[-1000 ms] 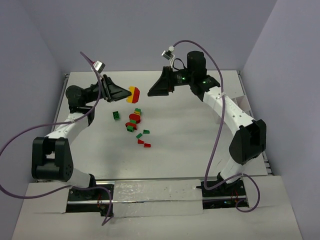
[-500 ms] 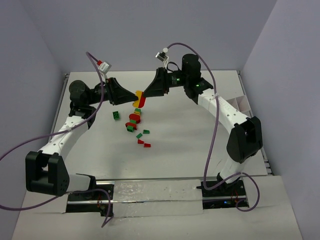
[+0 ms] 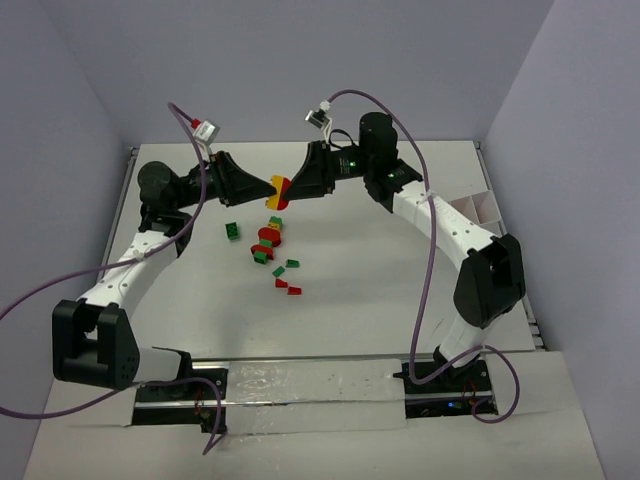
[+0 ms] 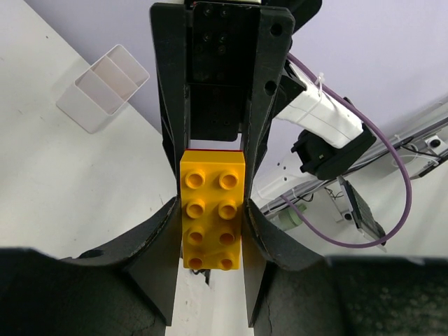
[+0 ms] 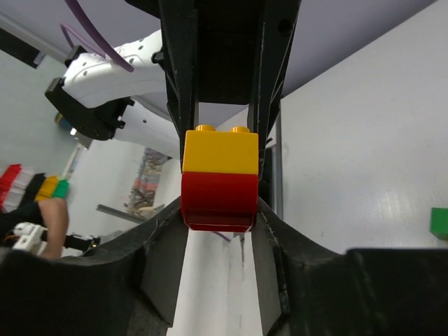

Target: Sort the legos into containers by color

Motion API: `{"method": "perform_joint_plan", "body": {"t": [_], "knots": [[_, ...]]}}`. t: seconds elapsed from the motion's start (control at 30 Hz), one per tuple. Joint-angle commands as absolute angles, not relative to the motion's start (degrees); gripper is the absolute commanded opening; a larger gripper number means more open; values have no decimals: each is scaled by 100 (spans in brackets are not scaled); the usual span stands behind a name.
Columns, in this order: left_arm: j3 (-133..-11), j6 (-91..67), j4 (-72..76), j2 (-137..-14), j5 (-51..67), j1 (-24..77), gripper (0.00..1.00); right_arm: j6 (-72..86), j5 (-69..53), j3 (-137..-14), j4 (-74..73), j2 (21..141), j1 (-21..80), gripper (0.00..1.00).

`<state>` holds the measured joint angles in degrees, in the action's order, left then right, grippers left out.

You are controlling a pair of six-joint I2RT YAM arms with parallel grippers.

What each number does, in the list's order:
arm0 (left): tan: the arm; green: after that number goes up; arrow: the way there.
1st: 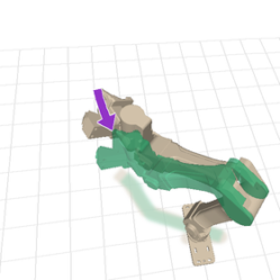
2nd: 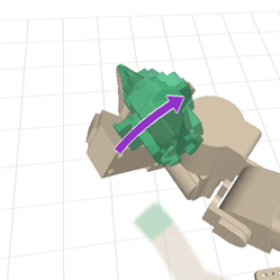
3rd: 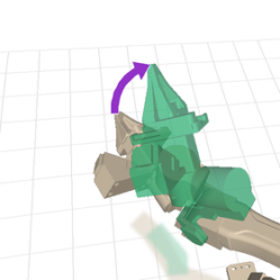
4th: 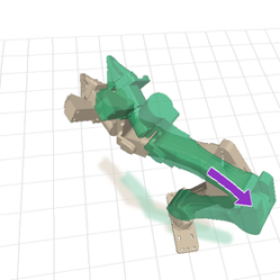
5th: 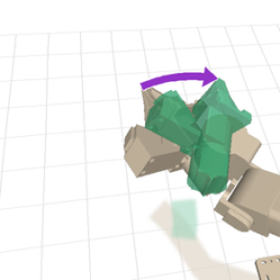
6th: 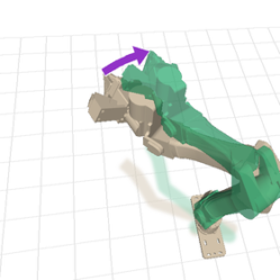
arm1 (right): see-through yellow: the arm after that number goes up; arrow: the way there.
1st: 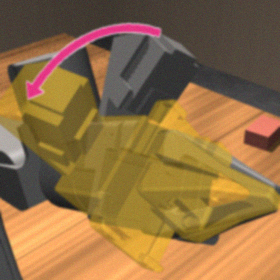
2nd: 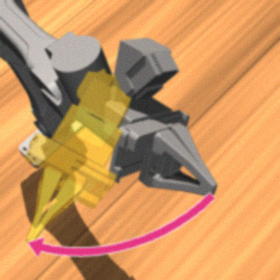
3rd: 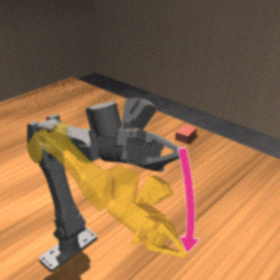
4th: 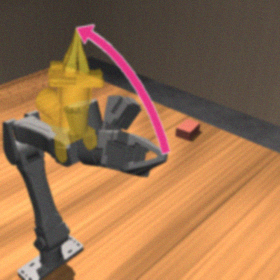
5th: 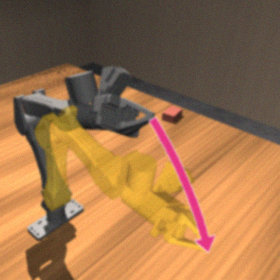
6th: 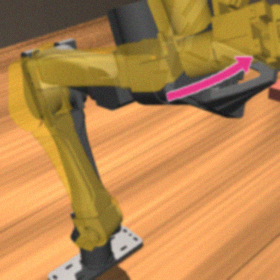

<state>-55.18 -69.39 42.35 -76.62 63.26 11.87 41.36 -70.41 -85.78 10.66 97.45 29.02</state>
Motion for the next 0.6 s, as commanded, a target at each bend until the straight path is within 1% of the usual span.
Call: {"method": "perform_joint_plan", "body": {"t": [0.0, 0.03, 0.07, 0.1, 0.13, 0.17, 0.2, 0.3, 0.33, 0.37, 0.4, 0.47, 0.5, 0.53, 0.57], "knots": [[-5599, -6959, 4516, -7646, 6196, 1194, 0, 3892, -6837, -8604, 1019, 9439, 2926, 38], [-5599, -6917, 4465, -7638, 6179, 1178, 0, 3850, -6803, -8596, 993, 9422, 2918, 35], [-5599, -6830, 4334, -7629, 6170, 1152, 0, 3824, -6768, -8596, 949, 9422, 2909, 22], [-5599, -6829, 4332, -7629, 6161, 1151, 0, 3823, -6768, -8596, 888, 9422, 2883, 22], [-5599, -6721, 4183, -7605, 6155, 1079, 0, 3727, -6780, -8590, 707, 9380, 2835, 12], [-5611, -6595, 4066, -7586, 6152, 981, 0, 3602, -6789, -8579, 569, 9328, 2748, 4], [-5632, -6467, 3925, -7571, 6157, 881, 0, 3427, -6812, -8564, 394, 9280, 2620, 0], [-5784, -5824, 3291, -7550, 6205, 571, 0, 2694, -6961, -8721, -617, 9194, 2248, 0], [-5848, -5556, 2755, -7550, 6222, 488, 0, 1915, -6995, -8842, -1645, 9194, 2128, 0], [-5958, -5015, 2462, -7550, 6196, 351, 0, 1404, -6959, -9129, -2239, 9219, 1870, 0], [-5963, -4991, 2155, -7550, 6169, 298, 0, 938, -6889, -9142, -2878, 9221, 1737, 0], [-6135, -4225, 1616, -7550, 6105, 228, 0, 22, -6697, -9596, -4034, 9300, 1483, 0], [-6174, -3747, 1171, -7541, 5963, 203, 0, -910, -6309, -9898, -5157, 9344, 1367, 0], [-6340, -3346, 757, -7548, 5710, 216, 0, -1447, -5756, -10086, -5855, 9424, 1154, 0], [-6452, -3054, 266, -7566, 5519, 272, 0, -1859, -4922, -10179, -6399, 9495, 1054, 0]]}}
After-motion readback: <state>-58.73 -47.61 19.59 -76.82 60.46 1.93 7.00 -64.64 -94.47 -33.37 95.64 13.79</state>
